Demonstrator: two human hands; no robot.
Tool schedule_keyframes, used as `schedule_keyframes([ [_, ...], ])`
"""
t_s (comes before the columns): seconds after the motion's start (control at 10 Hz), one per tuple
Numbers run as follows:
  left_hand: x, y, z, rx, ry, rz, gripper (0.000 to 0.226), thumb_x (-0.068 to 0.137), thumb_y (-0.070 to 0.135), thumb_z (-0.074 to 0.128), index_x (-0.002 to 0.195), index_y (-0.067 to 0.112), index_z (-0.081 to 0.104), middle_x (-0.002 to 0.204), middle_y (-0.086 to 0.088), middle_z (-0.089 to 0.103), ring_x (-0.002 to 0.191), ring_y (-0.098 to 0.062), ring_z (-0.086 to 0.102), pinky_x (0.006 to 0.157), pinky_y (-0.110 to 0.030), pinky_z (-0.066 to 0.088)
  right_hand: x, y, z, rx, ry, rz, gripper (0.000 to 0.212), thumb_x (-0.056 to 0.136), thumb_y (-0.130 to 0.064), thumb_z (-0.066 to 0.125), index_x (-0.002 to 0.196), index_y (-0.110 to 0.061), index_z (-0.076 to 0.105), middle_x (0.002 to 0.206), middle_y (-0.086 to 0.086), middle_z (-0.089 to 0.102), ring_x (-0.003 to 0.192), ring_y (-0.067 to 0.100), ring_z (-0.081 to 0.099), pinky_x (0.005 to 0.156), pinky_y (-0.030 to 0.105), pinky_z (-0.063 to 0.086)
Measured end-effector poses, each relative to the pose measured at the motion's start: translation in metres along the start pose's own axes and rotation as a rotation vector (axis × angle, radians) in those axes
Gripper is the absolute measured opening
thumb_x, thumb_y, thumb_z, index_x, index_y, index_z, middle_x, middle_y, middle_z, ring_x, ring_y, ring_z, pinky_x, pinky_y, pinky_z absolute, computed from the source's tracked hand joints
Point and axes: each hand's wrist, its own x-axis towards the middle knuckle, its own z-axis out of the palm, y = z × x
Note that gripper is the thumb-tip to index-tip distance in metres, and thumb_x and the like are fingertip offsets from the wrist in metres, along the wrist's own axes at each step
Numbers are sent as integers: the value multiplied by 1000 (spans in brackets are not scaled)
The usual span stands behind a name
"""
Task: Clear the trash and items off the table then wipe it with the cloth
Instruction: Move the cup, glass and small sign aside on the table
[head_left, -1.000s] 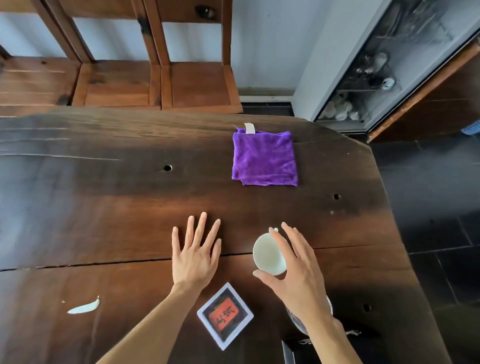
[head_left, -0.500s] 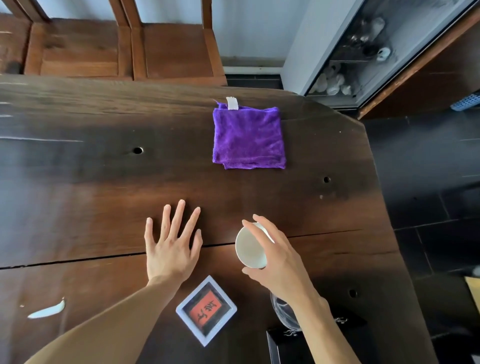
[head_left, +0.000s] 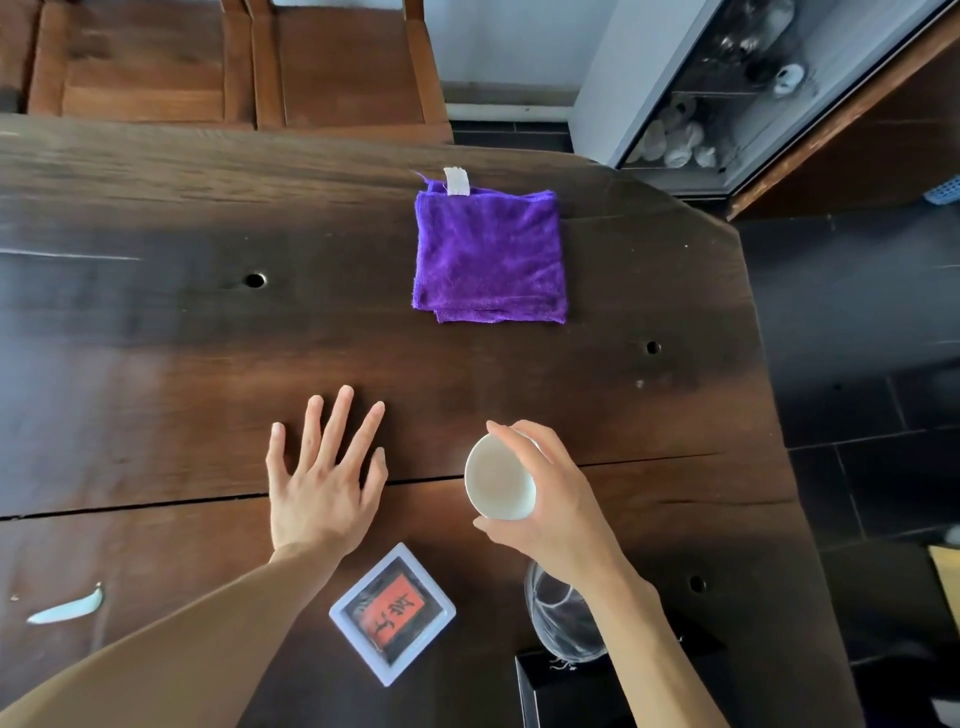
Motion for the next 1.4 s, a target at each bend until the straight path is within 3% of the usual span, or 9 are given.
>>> schedule_keyframes([
  [0.1, 0, 0, -1, -4, -3, -2, 57, 105, 52, 19, 161, 43, 22, 173, 6, 15, 160, -21, 8, 127, -55, 4, 2, 4, -6, 21, 39, 21, 95, 66, -36, 94, 147, -42, 44, 143, -24, 38, 129, -7, 39, 92, -2, 34],
  [0.4, -1, 2, -4, -32, -2, -19, 58, 102, 50, 26, 160, 43, 29, 171, 7, 20, 159, -22, 14, 126, -55, 8, 23, 29, -49, 62, 205, 131, 101, 63, -32, 97, 149, -30, 44, 140, -16, 44, 123, -7, 44, 90, -1, 36],
  [0.6, -1, 1, -1, -33, 15, -20, 58, 102, 50, 27, 159, 43, 30, 171, 7, 22, 158, -22, 17, 125, -55, 10, 46, 51, -80, 7, 398, 270, 97, 64, -46, 93, 146, -33, 44, 132, -17, 43, 110, -1, 45, 77, 5, 34],
  [0.7, 0, 1, -3, -44, 13, -26, 58, 102, 49, 28, 159, 43, 31, 170, 6, 24, 159, -22, 17, 125, -55, 9, 63, 62, -98, -44, 459, 337, 95, 66, -48, 92, 146, -29, 45, 137, -5, 48, 107, 7, 49, 75, 8, 35],
  [0.8, 0, 2, -5, -45, 13, -34, 57, 101, 48, 30, 158, 43, 33, 169, 5, 27, 158, -22, 17, 125, -54, 9, 74, 70, -111, -90, 482, 368, 95, 67, -48, 91, 147, -24, 45, 140, 2, 49, 117, 19, 54, 86, 23, 43],
  [0.9, -1, 3, -3, -47, 23, -45, 57, 100, 49, 31, 157, 44, 36, 168, 5, 31, 156, -24, 21, 125, -55, 10, 85, 78, -124, -110, 504, 380, 96, 68, -45, 91, 149, -23, 43, 143, 3, 47, 124, 22, 53, 92, 30, 43],
  [1.1, 0, 3, -4, -45, 24, -44, 57, 100, 48, 33, 156, 43, 38, 167, 3, 32, 155, -26, 23, 124, -55, 10, 98, 88, -139, -135, 529, 412, 96, 69, -47, 90, 149, -23, 42, 145, 3, 45, 124, 22, 52, 88, 27, 42],
  [1.3, 0, 5, -6, -46, 14, -48, 56, 99, 48, 33, 155, 42, 40, 167, 2, 33, 155, -27, 23, 124, -55, 11, 93, 85, -140, -140, 530, 442, 101, 68, -58, 87, 150, -25, 37, 148, 2, 42, 127, 25, 51, 92, 42, 50],
  [1.4, 0, 5, -7, -51, 24, -49, 57, 99, 48, 34, 155, 41, 41, 166, 1, 34, 155, -27, 24, 124, -56, 12, 83, 85, -147, -149, 513, 454, 105, 65, -64, 86, 150, -30, 36, 150, -3, 41, 130, 23, 50, 91, 43, 50],
])
